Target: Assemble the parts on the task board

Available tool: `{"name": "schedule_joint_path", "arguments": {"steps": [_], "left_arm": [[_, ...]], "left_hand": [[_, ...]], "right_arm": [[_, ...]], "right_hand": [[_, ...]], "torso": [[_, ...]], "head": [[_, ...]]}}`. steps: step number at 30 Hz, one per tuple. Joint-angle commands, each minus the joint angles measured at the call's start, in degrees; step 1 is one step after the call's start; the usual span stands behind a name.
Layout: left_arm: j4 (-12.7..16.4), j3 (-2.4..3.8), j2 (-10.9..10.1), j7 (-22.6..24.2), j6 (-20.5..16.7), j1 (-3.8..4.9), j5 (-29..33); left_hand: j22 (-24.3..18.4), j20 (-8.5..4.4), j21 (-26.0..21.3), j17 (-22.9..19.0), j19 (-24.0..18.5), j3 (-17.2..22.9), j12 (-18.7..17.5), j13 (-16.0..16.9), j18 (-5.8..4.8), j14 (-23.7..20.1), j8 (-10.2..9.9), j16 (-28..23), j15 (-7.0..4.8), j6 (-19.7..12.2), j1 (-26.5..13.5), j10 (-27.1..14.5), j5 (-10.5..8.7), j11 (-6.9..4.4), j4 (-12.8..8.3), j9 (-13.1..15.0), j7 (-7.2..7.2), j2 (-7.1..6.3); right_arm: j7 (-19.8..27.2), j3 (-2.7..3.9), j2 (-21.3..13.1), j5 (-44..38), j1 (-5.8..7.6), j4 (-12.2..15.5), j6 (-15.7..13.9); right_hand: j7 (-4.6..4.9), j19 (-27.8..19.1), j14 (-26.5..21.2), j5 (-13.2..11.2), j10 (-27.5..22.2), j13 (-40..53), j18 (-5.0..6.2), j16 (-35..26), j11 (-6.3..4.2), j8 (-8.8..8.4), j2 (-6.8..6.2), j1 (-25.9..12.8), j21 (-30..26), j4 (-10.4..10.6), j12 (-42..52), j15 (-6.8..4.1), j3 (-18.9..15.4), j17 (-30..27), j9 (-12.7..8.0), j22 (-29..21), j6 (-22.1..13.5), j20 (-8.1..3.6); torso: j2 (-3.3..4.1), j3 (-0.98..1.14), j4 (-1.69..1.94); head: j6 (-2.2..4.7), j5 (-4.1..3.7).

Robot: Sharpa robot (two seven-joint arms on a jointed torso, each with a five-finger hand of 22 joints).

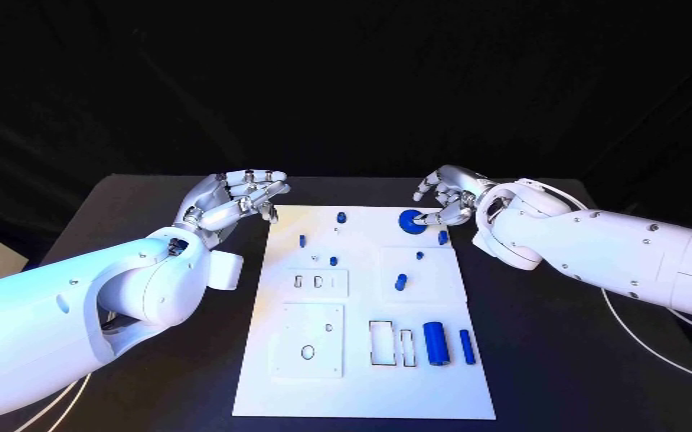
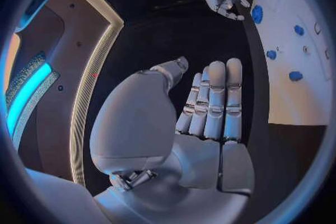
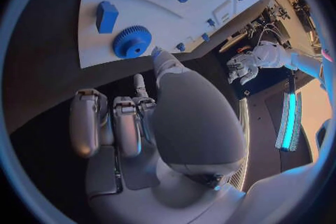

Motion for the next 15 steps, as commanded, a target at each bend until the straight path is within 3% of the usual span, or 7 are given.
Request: {"name": "schedule_joint_path", "arguments": {"steps": [1,10,15], "left_arm": [[0.03,0.05,0.12,0.32,0.45,0.07,0.18],[0.16,0.05,0.08,0.27,0.46,0.06,0.19],[0.09,0.05,-0.01,0.23,0.43,0.06,0.19]], "left_hand": [[0.1,0.03,0.21,0.02,-0.49,0.09,0.03,0.09,0.79,-0.25,-0.15,0.28,0.28,-0.38,-0.06,-0.5,0.14,0.06,-0.15,0.05,0.12,0.0],[0.1,0.03,0.21,0.02,-0.49,0.09,0.03,0.09,0.79,-0.25,-0.15,0.28,0.28,-0.38,-0.06,-0.5,0.14,0.06,-0.15,0.05,0.12,0.0],[0.17,0.05,0.32,0.01,-0.58,0.1,0.07,0.1,0.79,-0.29,-0.14,0.34,0.3,-0.41,-0.15,-0.55,0.14,0.08,-0.14,0.09,0.14,0.01]], "right_arm": [[-1.02,0.01,0.58,0.85,-0.08,-0.81,3.64],[-1.94,-0.01,2.05,0.72,-0.37,-2.77,4.08],[-2.03,-0.02,2.7,0.75,-0.62,-3.53,4.42]], "right_hand": [[0.06,0.45,5.97,0.25,6.1,15.02,-1.2,0.26,0.22,0.28,0.56,0.05,0.5,-0.06,0.34,0.56,0.06,14.95,0.07,4.11,-0.31,0.07],[0.1,0.71,5.99,0.42,6.1,15.02,-1.31,0.28,0.27,0.58,1.16,0.28,0.95,-0.12,0.34,0.63,0.71,15.05,0.11,4.69,-0.18,0.15],[0.09,0.77,5.99,0.68,6.1,15.02,-1.35,0.28,0.27,0.78,1.39,0.6,1.09,-0.23,0.34,0.65,1.24,15.05,0.12,4.89,0.02,0.17]], "torso": [[0.03,-0.11,0.02],[0.0,-0.16,0.12],[-0.03,-0.07,-0.05]], "head": [[-0.11,0.01],[-0.41,-0.04],[-0.66,0.25]]}}
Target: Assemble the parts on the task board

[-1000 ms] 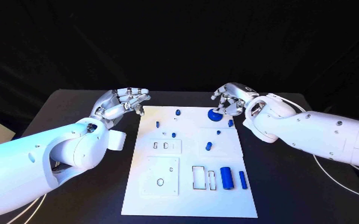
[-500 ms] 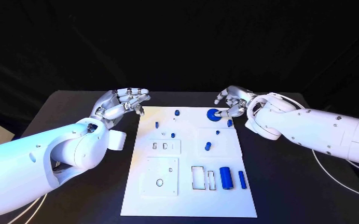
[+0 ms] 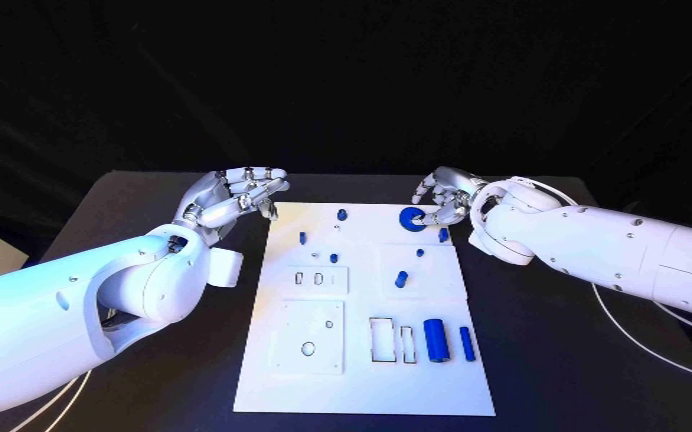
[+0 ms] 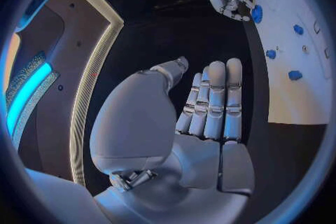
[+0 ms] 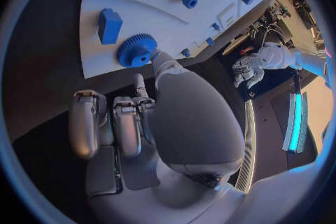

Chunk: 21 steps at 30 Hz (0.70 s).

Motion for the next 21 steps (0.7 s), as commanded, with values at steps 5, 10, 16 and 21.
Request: {"name": "schedule_joint_path", "arguments": {"steps": [5,10,16,21], "left_arm": [[0.03,0.05,-0.04,0.27,0.3,0.07,0.17],[0.07,0.05,-0.08,0.24,0.24,0.07,0.16],[0.08,0.05,-0.1,0.24,0.23,0.07,0.16],[0.1,0.05,-0.1,0.27,0.24,0.07,0.16]], "left_hand": [[0.05,-0.15,0.32,0.01,-0.37,0.1,0.07,0.06,0.78,-0.29,-0.14,0.34,0.3,-0.41,-0.15,-0.35,0.14,-0.13,-0.14,0.1,0.14,0.0],[0.09,-0.14,0.38,0.0,-0.42,0.14,0.09,0.07,0.78,-0.3,-0.13,0.38,0.31,-0.43,-0.15,-0.37,0.14,-0.13,-0.16,0.12,0.14,0.04],[0.09,-0.14,0.38,0.0,-0.42,0.14,0.09,0.07,0.78,-0.3,-0.13,0.38,0.31,-0.43,-0.15,-0.37,0.14,-0.13,-0.16,0.12,0.14,0.04],[0.14,-0.13,0.46,-0.01,-0.48,0.19,0.13,0.08,0.79,-0.32,-0.12,0.43,0.31,-0.45,-0.14,-0.4,0.14,-0.13,-0.18,0.14,0.15,0.09]], "right_arm": [[-0.95,-0.01,0.69,-0.84,-0.3,-0.88,1.97],[-1.49,-0.06,0.9,-1.67,-0.39,-1.34,2.24],[-1.8,-0.09,1.1,-2.01,-0.45,-1.74,2.4],[-1.77,-0.14,1.46,-2.03,-0.54,-1.88,2.72]], "right_hand": [[0.08,0.75,5.98,0.52,6.1,15.03,-0.51,0.29,0.25,0.42,0.65,0.33,0.32,-0.06,0.21,0.25,0.69,15.06,0.07,5.03,0.15,0.1],[0.01,0.83,5.98,1.9,6.1,15.03,-0.56,0.29,0.19,0.72,0.56,0.56,0.53,-0.11,0.21,0.22,1.54,15.06,0.03,5.33,0.66,0.09],[-0.01,0.88,5.98,2.36,6.1,15.03,-0.59,0.29,0.17,0.8,0.56,0.62,0.63,-0.12,0.21,0.21,1.93,15.06,-0.01,5.48,0.84,0.09],[-0.05,0.91,5.98,2.69,6.1,15.03,-0.6,0.29,0.14,0.9,0.69,0.69,0.7,-0.11,0.21,0.18,2.42,15.06,-0.05,5.58,1.1,0.08]], "torso": [[-0.04,0.02,-0.1],[-0.05,-0.01,-0.08],[-0.07,0.04,-0.07],[-0.07,0.04,-0.09]], "head": [[-0.23,0.21],[-0.22,0.23],[-0.23,0.2],[-0.14,0.22]]}}
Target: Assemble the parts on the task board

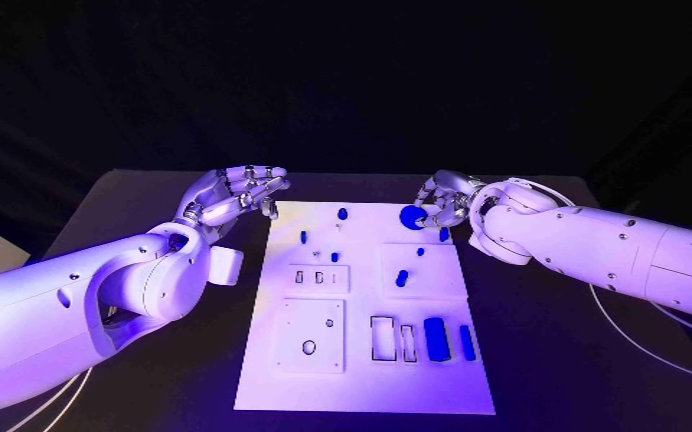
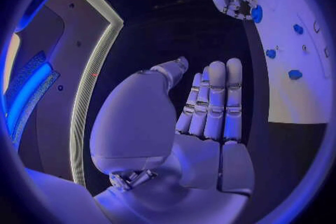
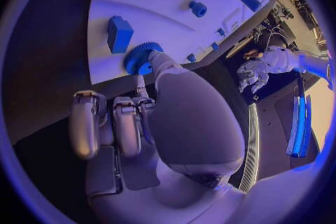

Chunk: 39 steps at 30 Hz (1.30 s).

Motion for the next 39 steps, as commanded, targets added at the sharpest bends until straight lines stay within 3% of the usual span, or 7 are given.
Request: {"name": "schedule_joint_path", "arguments": {"steps": [1,18,23,28,33,39], "left_arm": [[0.14,0.05,0.05,0.36,0.26,0.07,0.14],[0.14,0.05,0.0,0.29,0.26,0.07,0.14],[0.08,0.05,0.03,0.28,0.28,0.07,0.14],[0.01,0.05,0.07,0.28,0.27,0.07,0.14],[-0.06,0.05,0.07,0.25,0.24,0.07,0.14],[-0.11,0.05,0.13,0.23,0.26,0.07,0.14]], "left_hand": [[0.1,-0.13,0.47,-0.01,-0.48,0.19,0.13,0.08,0.79,-0.12,-0.13,0.43,0.12,-0.45,-0.14,-0.4,0.14,-0.12,-0.18,0.1,0.15,0.09],[0.1,-0.13,0.47,-0.01,-0.48,0.19,0.13,0.08,0.79,-0.12,-0.13,0.43,0.12,-0.45,-0.14,-0.4,0.14,-0.12,-0.18,0.1,0.15,0.09],[0.16,-0.11,0.56,-0.03,-0.56,0.21,0.16,0.09,0.79,-0.15,-0.12,0.49,0.13,-0.48,-0.18,-0.44,0.14,-0.11,-0.2,0.13,0.16,0.09],[0.16,-0.11,0.56,-0.03,-0.56,0.21,0.16,0.09,0.79,-0.15,-0.12,0.49,0.13,-0.48,-0.18,-0.44,0.14,-0.11,-0.2,0.13,0.16,0.09],[0.16,-0.11,0.56,-0.03,-0.56,0.21,0.16,0.09,0.79,-0.15,-0.12,0.49,0.13,-0.48,-0.18,-0.44,0.14,-0.11,-0.2,0.13,0.16,0.09],[0.16,-0.11,0.56,-0.03,-0.56,0.21,0.16,0.09,0.79,-0.15,-0.12,0.49,0.13,-0.48,-0.18,-0.44,0.14,-0.11,-0.2,0.13,0.16,0.09]], "right_arm": [[-0.33,-0.06,0.29,-1.05,-0.14,-0.02,1.42],[-1.07,-0.18,0.85,-1.65,-0.71,0.0,0.45],[-1.76,-0.18,0.75,-2.88,-0.73,1.04,-2.84],[-2.97,-0.14,0.44,-4.76,-0.71,3.45,-6.67],[-4.09,0.03,0.0,-6.71,-0.46,6.81,-9.38],[-5.68,0.18,0.09,-10.23,0.03,10.72,-10.52]], "right_hand": [[0.13,0.9,5.98,0.38,6.1,15.05,-0.6,0.29,0.13,0.24,0.17,0.16,0.25,-0.01,0.22,0.18,0.38,15.08,-0.05,5.58,0.55,0.07],[0.02,1.13,5.98,0.5,6.1,15.05,-0.7,0.29,0.05,0.37,0.1,-0.18,0.62,0.15,0.22,0.12,0.93,15.08,-0.16,6.05,1.17,0.04],[-0.5,1.64,5.98,4.23,6.1,15.05,-0.92,0.29,-0.44,0.32,-0.26,-1.02,1.44,0.13,0.22,-0.29,3.53,15.08,-0.71,7.09,3.08,-0.32],[-1.03,2.23,5.98,8.11,6.1,15.05,-1.18,0.29,-0.93,0.06,-0.85,-2.08,2.32,-0.13,0.22,-0.7,6.89,15.08,-1.12,8.21,4.93,-0.68],[-1.17,2.5,5.98,8.8,6.1,15.05,-1.29,0.29,-1.06,0.01,-1.02,-2.38,2.7,-0.27,0.22,-0.83,7.89,15.08,-1.14,8.67,5.45,-0.81],[-1.24,2.65,5.98,8.65,6.1,15.05,-1.36,0.29,-1.12,-0.01,-1.2,-2.75,2.92,-0.27,0.22,-0.88,8.27,15.08,-1.12,8.93,5.76,-0.86]], "torso": [[0.01,0.0,0.0],[0.03,0.03,0.04],[-0.01,0.04,0.0],[-0.06,0.01,0.09],[-0.03,0.0,0.05],[-0.07,-0.03,-0.01]], "head": [[-0.01,-0.09],[-0.15,-0.02],[-0.1,0.01],[-0.04,-0.01],[-0.04,0.12],[0.05,0.2]]}}
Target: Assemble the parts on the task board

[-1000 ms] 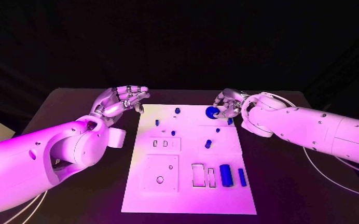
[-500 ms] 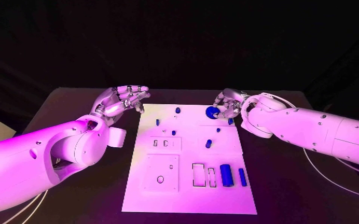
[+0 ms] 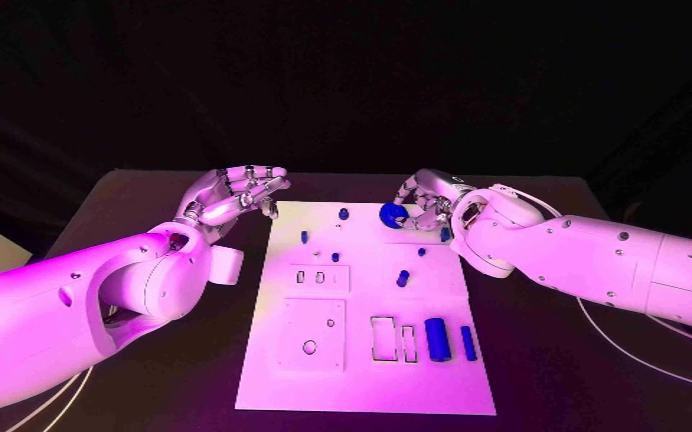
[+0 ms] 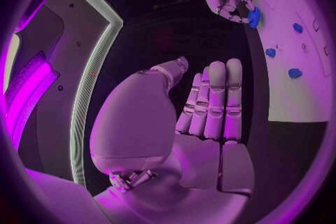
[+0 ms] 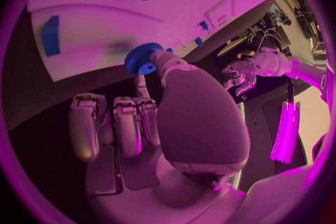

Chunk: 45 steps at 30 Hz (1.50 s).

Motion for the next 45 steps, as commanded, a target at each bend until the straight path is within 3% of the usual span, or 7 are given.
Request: {"name": "schedule_joint_path", "arguments": {"steps": [1,10,23,45], "left_arm": [[0.07,0.05,0.15,0.31,0.26,0.07,0.14],[0.08,0.05,0.24,0.27,0.33,0.07,0.14],[0.16,0.05,0.41,0.18,0.4,0.07,0.17],[0.13,0.05,0.52,0.06,0.56,0.07,0.42]], "left_hand": [[0.05,0.1,0.22,-0.03,-0.35,0.21,0.16,0.06,0.79,-0.15,-0.12,0.27,0.12,-0.27,-0.18,-0.44,0.14,-0.11,-0.2,0.09,-0.05,0.09],[0.11,0.11,0.3,-0.04,-0.42,0.27,0.2,0.07,0.8,-0.17,-0.11,0.33,0.12,-0.3,-0.14,-0.47,0.14,-0.12,-0.26,0.12,-0.05,0.11],[0.11,0.11,0.3,-0.04,-0.42,0.27,0.2,0.07,0.8,-0.17,-0.11,0.33,0.12,-0.3,-0.14,-0.47,0.14,-0.12,-0.26,0.12,-0.05,0.11],[0.18,0.12,0.41,-0.06,-0.5,0.32,0.25,0.09,0.8,-0.18,-0.1,0.4,0.13,-0.33,-0.13,-0.51,0.14,-0.11,-0.31,0.15,-0.04,0.12]], "right_arm": [[-2.47,0.08,0.34,-5.69,0.22,2.28,-3.01],[-4.69,0.05,3.47,-11.69,0.27,4.69,-3.56],[-6.96,-0.41,9.62,-14.96,-0.92,0.49,-2.63],[-8.37,-0.61,13.86,-15.08,-2.66,-3.99,-0.76]], "right_hand": [[-0.19,2.23,5.98,0.05,5.96,15.07,-0.71,0.3,-0.45,0.15,0.09,-0.41,0.23,-0.03,0.22,-0.45,0.46,15.08,0.19,8.96,0.64,-0.45],[-0.27,2.49,5.98,-1.0,5.96,15.07,-0.82,0.3,-0.53,-0.04,-0.28,-0.87,0.6,-0.26,0.22,-0.55,1.14,15.08,0.18,9.4,0.92,-0.55],[-0.29,2.57,5.98,-1.64,5.96,15.07,-0.86,0.3,-0.56,-0.17,-0.47,-1.07,0.72,-0.42,0.22,-0.58,1.46,15.08,0.17,9.56,1.02,-0.58],[-0.25,2.5,5.98,-2.1,5.96,15.07,-0.83,0.3,-0.52,-0.37,-0.64,-1.25,0.62,-0.54,0.22,-0.58,1.71,15.08,0.13,9.46,0.95,-0.6]], "torso": [[-0.02,-0.03,-0.04],[0.07,0.0,0.07],[0.13,-0.03,0.19],[0.05,0.06,-0.05]], "head": [[0.03,0.07],[0.09,0.18],[-0.04,0.48],[-0.5,0.86]]}}
